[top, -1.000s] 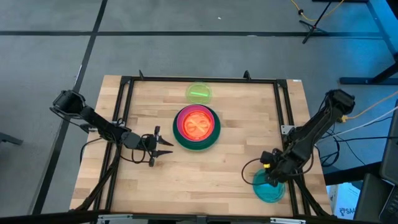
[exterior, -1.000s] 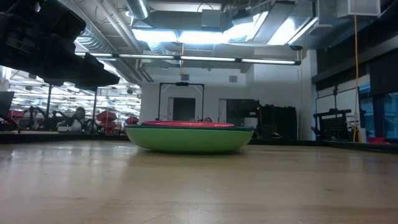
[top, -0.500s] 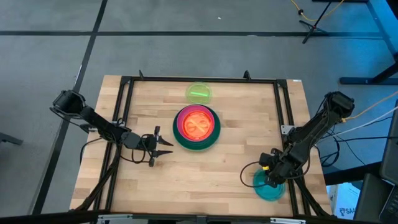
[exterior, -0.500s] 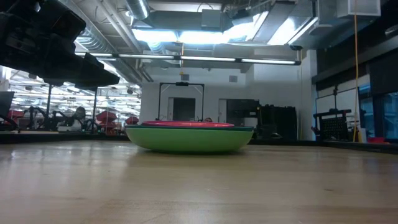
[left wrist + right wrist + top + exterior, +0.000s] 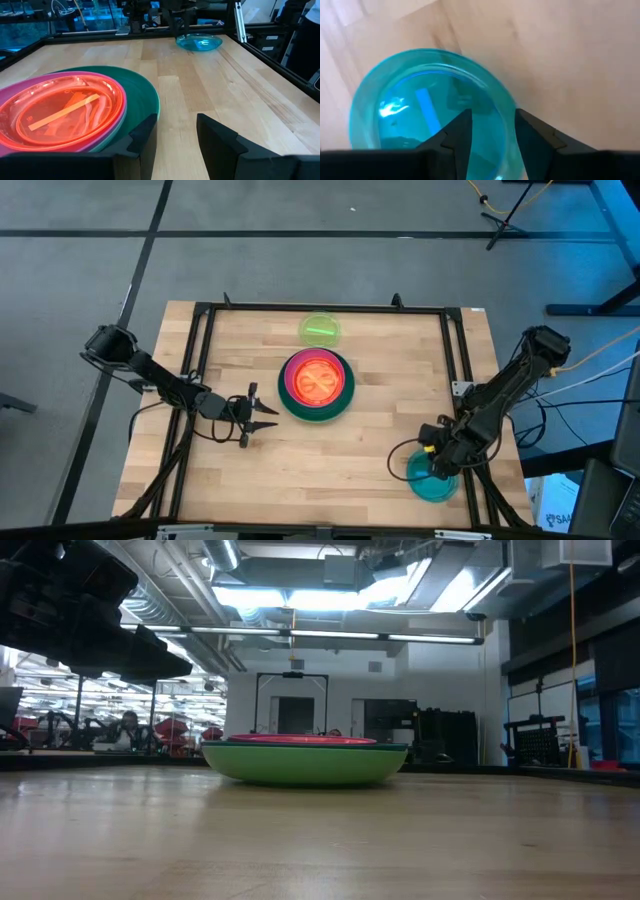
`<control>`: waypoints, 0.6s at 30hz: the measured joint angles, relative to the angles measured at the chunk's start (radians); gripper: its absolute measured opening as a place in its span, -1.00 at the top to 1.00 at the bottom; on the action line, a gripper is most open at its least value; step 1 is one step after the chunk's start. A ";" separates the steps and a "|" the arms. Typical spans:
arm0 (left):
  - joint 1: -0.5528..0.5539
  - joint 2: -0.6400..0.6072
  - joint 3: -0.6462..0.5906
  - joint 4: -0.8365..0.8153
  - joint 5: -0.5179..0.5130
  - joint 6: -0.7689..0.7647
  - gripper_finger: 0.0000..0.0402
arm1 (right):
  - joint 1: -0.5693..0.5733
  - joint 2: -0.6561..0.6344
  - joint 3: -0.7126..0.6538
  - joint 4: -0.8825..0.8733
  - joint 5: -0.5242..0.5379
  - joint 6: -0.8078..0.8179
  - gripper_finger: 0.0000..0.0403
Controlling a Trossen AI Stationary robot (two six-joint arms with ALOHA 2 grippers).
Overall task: Stack plastic plates
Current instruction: Stack the light blue plate on the orange plate
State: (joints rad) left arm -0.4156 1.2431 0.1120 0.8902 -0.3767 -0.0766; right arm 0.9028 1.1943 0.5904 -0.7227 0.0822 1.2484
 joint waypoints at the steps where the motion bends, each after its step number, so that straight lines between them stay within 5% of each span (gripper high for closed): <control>1: 0.000 0.000 0.000 0.000 0.000 0.000 0.35 | 0.000 -0.001 0.011 -0.031 0.010 0.000 0.30; 7: 0.000 0.000 0.000 0.000 0.000 0.000 0.35 | 0.000 -0.002 0.001 -0.104 0.056 -0.002 0.30; 18: 0.000 0.000 0.000 0.000 0.000 0.000 0.35 | 0.000 -0.002 -0.124 0.127 -0.016 0.003 0.30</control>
State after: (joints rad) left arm -0.4156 1.2433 0.1120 0.8902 -0.3767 -0.0769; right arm 0.9028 1.1927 0.4668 -0.5955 0.0666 1.2510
